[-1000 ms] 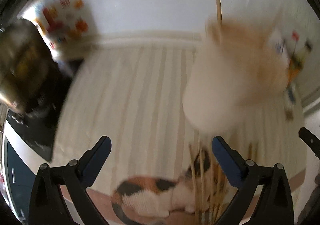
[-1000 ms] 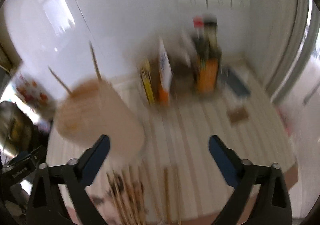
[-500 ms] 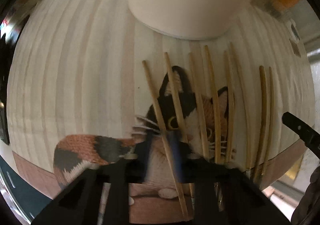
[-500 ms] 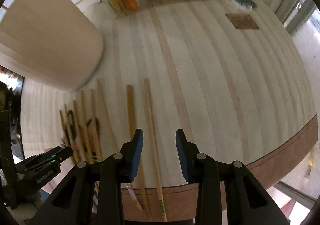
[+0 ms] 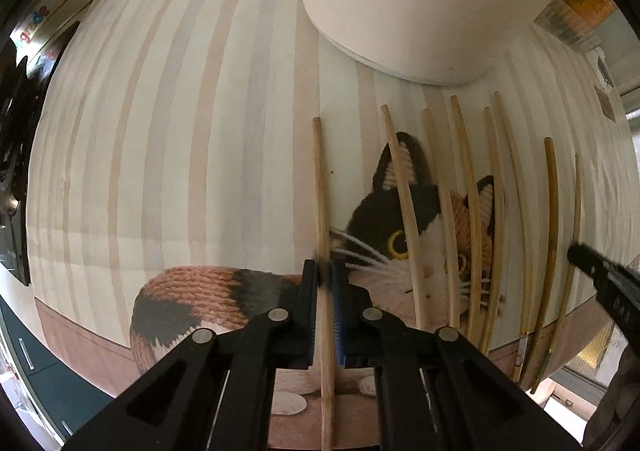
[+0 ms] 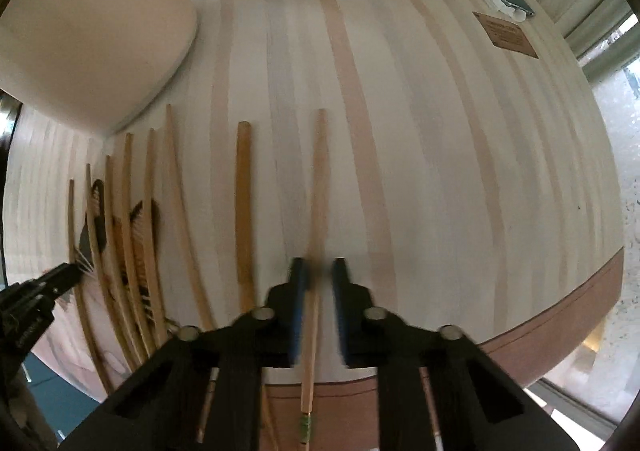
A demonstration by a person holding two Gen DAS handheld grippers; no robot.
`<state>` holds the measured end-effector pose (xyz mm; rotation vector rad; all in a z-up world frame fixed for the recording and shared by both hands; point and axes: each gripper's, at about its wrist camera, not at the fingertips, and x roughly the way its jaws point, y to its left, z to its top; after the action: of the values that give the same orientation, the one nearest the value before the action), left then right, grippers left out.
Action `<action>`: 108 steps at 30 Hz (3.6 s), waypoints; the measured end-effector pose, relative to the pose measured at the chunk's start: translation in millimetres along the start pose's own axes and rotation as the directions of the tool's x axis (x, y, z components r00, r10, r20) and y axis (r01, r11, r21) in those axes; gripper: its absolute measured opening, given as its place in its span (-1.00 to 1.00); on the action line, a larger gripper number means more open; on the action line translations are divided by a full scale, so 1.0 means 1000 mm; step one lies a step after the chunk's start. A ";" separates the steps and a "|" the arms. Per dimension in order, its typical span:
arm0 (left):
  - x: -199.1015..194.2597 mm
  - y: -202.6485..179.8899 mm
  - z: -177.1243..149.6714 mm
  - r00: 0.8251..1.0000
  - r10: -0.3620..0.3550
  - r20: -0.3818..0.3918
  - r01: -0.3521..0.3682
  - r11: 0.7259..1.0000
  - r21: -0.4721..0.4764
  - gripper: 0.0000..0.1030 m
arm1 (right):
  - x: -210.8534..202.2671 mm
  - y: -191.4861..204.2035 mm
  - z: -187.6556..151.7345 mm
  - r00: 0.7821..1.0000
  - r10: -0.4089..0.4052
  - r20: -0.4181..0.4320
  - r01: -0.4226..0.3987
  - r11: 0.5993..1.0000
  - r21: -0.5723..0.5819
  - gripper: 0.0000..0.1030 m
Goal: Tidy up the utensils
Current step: 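Grasp a chopstick with the left tool while the right tool grasps another, then lift both chopsticks and carry them over the utensil holder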
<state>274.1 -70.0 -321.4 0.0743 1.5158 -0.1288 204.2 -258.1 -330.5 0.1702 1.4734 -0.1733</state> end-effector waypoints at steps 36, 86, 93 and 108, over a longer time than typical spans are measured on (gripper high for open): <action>-0.005 0.006 0.018 0.999 0.039 0.025 -0.039 0.999 0.006 -0.92 | -0.002 0.004 0.005 0.999 -0.015 -0.043 0.016 0.999 0.030 -0.86; -0.383 0.064 0.099 0.710 -0.133 0.692 0.248 0.966 -0.068 -0.93 | -0.326 0.032 0.163 0.698 0.283 0.657 -0.382 0.924 0.008 -0.87; -0.338 0.042 0.149 0.757 -0.166 0.632 0.280 0.956 -0.084 -0.93 | -0.313 0.060 0.200 0.693 0.255 0.674 -0.356 0.934 0.012 -0.87; -0.294 0.012 0.174 0.854 -0.153 0.497 0.192 0.981 -0.027 -0.83 | -0.258 0.095 0.228 0.779 0.248 0.576 -0.278 0.960 -0.038 -0.84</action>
<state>433.2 -69.3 -18.9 -0.1491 1.0076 -0.2172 423.2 -211.9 -52.1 0.3325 0.8214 -0.0244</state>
